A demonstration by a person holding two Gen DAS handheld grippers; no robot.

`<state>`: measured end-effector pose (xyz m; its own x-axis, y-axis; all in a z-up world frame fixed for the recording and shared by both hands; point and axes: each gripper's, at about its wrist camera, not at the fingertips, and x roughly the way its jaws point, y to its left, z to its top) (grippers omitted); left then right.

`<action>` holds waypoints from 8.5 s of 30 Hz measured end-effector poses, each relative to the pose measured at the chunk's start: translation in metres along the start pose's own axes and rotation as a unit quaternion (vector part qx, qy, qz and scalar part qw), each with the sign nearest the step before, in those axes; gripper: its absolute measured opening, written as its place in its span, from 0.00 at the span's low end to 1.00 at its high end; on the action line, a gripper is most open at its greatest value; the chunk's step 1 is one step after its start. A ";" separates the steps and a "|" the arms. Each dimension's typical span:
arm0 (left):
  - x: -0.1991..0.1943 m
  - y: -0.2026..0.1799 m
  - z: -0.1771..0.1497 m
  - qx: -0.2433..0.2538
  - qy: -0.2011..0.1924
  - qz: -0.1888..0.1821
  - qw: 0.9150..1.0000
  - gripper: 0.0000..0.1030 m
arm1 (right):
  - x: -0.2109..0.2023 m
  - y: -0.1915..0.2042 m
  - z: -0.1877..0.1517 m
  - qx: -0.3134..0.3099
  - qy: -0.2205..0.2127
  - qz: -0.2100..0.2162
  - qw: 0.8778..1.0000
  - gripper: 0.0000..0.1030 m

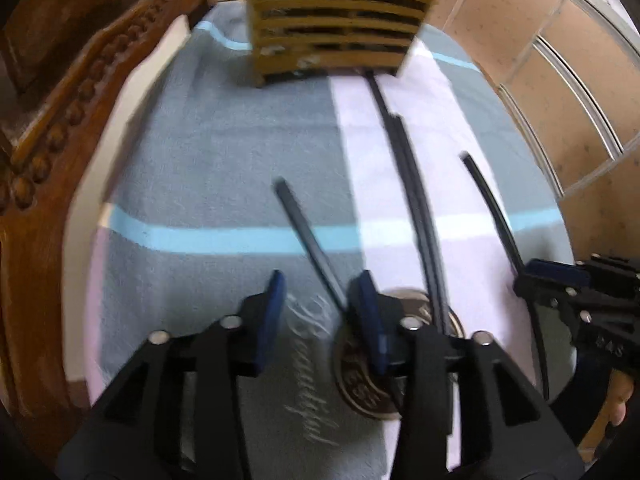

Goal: Organize utensils

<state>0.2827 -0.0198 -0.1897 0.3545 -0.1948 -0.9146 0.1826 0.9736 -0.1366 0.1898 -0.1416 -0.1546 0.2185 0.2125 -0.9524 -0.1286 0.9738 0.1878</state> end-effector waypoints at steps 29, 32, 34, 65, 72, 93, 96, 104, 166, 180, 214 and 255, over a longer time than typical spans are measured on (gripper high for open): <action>0.029 -0.027 0.041 -0.014 -0.001 0.064 0.998 0.53 | 0.038 0.019 0.094 -0.009 -0.015 -0.102 0.995 0.28; 0.031 -0.024 0.038 -0.013 -0.003 0.063 0.998 0.54 | 0.036 0.018 0.092 -0.019 -0.017 -0.102 0.994 0.28; 0.031 -0.023 0.034 -0.014 -0.005 0.062 0.998 0.53 | 0.035 0.018 0.091 -0.020 -0.020 -0.099 0.995 0.25; -0.131 -0.029 0.034 -0.015 -0.174 0.013 0.985 0.07 | -0.125 0.025 0.074 -0.011 -0.191 -0.012 0.981 0.07; -0.167 -0.030 0.031 -0.021 -0.226 0.019 0.974 0.07 | -0.164 0.033 0.062 -0.024 -0.250 -0.017 0.968 0.07; -0.210 -0.024 0.022 -0.023 -0.282 0.029 0.959 0.06 | -0.178 0.046 0.051 -0.047 -0.294 -0.043 0.954 0.07; -0.212 -0.026 0.022 -0.021 -0.284 0.030 0.958 0.06 | -0.182 0.046 0.052 -0.045 -0.296 -0.040 0.953 0.07; -0.230 -0.027 0.032 -0.014 -0.300 0.027 0.953 0.06 | -0.210 0.048 0.057 -0.045 -0.324 -0.030 0.945 0.07; -0.198 0.000 0.124 -0.039 -0.329 0.017 0.943 0.34 | -0.173 0.049 0.147 -0.024 -0.334 -0.014 0.942 0.27; -0.107 0.006 0.014 -0.038 -0.183 0.023 0.982 0.43 | -0.060 0.023 0.072 -0.021 -0.162 0.001 0.987 0.30; -0.030 -0.016 -0.036 -0.017 -0.052 -0.042 0.998 0.51 | 0.023 0.037 0.096 -0.031 -0.051 -0.038 0.997 0.10; 0.015 -0.053 0.026 0.027 -0.016 0.045 0.999 0.34 | 0.018 -0.015 0.069 0.001 -0.030 -0.071 0.997 0.17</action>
<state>0.3025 -0.0771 -0.1862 0.3999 -0.1110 -0.9098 0.1970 0.9799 -0.0330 0.2627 -0.1468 -0.1575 0.2913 0.0768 -0.9535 -0.0903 0.9945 0.0525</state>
